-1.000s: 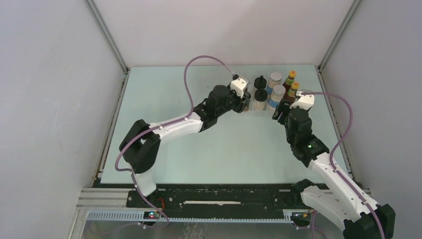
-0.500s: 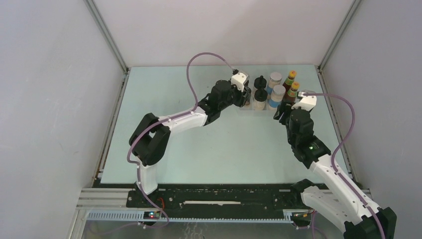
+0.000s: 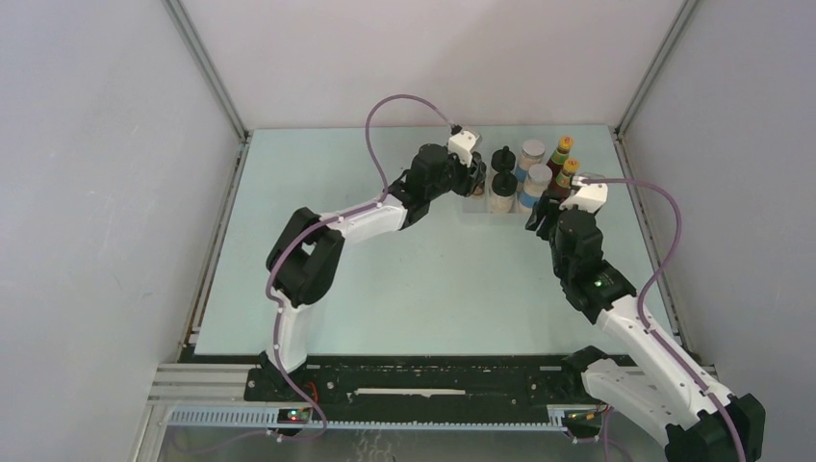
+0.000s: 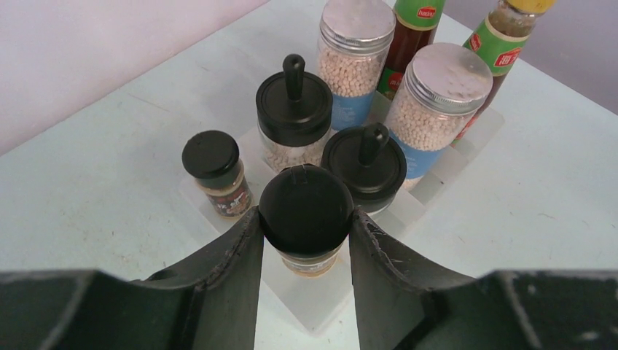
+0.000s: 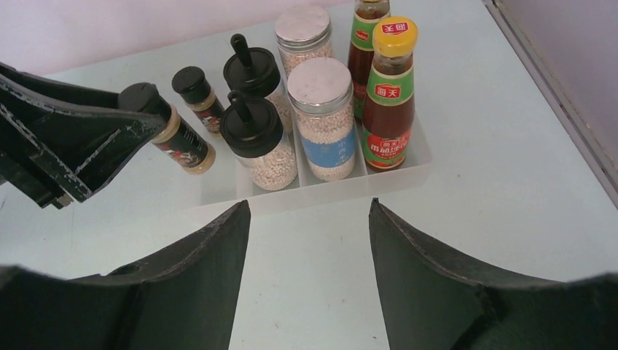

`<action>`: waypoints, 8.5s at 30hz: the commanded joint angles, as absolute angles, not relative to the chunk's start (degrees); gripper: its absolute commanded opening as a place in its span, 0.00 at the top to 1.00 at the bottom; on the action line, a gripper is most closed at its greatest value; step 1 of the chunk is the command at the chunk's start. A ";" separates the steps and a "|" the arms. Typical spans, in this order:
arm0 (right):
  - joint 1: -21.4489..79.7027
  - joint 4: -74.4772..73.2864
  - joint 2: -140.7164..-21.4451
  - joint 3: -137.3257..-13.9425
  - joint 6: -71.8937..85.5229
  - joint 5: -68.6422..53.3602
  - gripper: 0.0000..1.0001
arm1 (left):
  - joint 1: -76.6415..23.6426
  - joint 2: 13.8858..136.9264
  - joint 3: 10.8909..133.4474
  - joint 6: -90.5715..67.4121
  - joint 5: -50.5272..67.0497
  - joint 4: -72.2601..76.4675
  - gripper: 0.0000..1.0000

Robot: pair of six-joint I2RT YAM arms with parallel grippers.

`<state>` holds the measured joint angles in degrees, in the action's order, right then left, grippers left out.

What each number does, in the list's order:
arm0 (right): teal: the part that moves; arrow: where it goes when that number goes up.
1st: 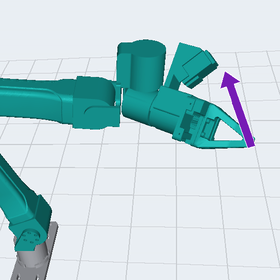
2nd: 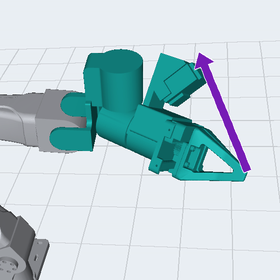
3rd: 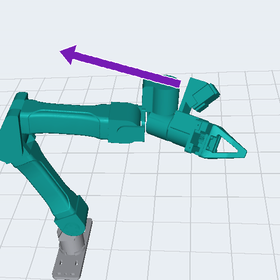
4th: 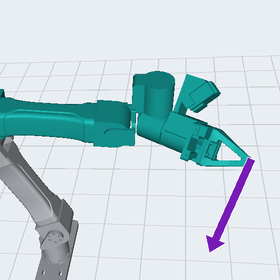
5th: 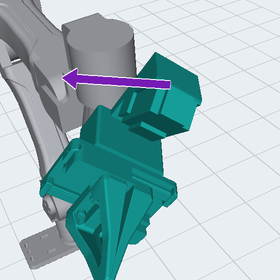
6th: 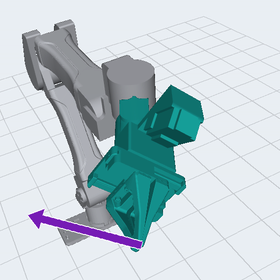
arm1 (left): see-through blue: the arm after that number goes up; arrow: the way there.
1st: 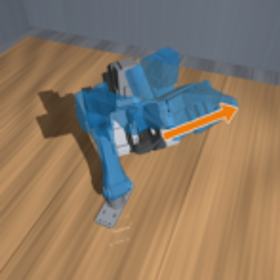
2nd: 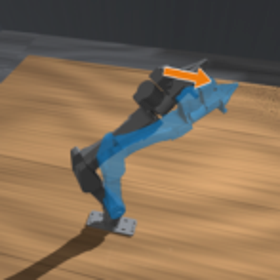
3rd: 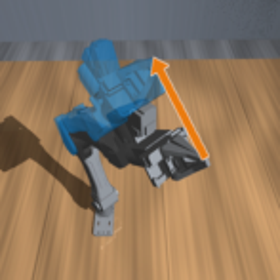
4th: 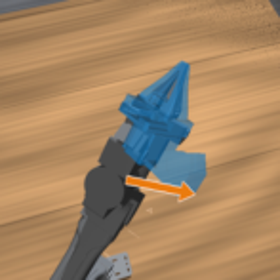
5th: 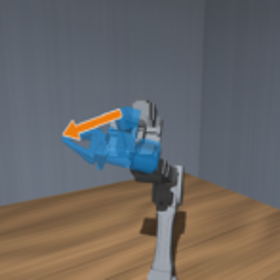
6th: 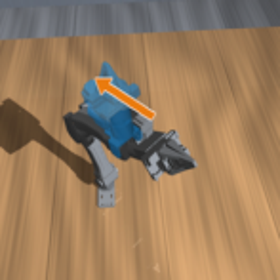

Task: Organize the condiment bottles
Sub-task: Place the bottle in the storage box, then reset both arms

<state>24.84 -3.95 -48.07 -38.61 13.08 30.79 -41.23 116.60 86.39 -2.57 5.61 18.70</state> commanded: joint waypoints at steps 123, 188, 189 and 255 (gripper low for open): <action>25.11 -0.80 -49.05 -40.87 12.72 27.33 0.31 | -37.77 131.09 113.26 -5.22 6.37 -3.63 1.00; 25.17 -1.14 -50.14 -40.87 13.18 26.75 0.30 | -39.71 132.26 115.10 -1.01 9.11 -8.22 0.41; 25.14 -1.14 -50.16 -40.87 13.18 26.74 0.30 | -39.77 132.08 114.66 -1.13 8.93 -7.90 0.41; 11.93 11.62 -59.80 -45.18 -3.14 21.50 0.15 | -24.46 72.14 51.96 -10.09 -17.98 15.03 0.34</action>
